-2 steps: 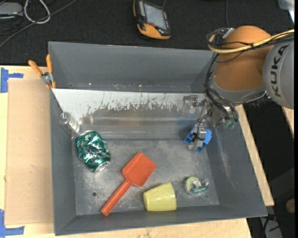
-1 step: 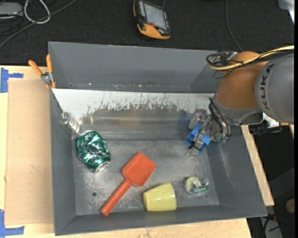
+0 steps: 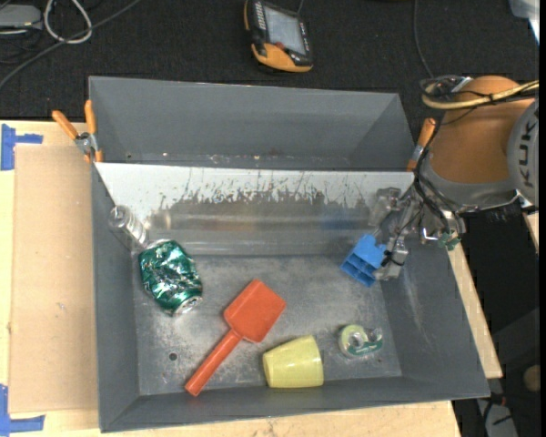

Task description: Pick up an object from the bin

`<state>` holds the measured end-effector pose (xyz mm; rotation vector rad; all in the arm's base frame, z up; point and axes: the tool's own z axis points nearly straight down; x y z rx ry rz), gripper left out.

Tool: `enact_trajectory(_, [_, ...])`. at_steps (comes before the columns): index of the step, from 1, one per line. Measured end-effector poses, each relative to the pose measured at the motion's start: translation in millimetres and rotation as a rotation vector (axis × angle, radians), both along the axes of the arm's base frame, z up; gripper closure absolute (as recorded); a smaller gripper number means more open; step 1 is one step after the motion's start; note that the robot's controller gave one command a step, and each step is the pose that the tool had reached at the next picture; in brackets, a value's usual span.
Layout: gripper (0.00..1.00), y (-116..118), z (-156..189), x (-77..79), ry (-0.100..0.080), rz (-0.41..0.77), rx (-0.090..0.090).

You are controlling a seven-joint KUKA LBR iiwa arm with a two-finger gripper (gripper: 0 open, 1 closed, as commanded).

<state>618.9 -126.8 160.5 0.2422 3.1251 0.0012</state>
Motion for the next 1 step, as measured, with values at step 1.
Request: enact_trajectory(1, [0.00,-3.9,-32.3,-2.4,0.015,-0.268,0.004])
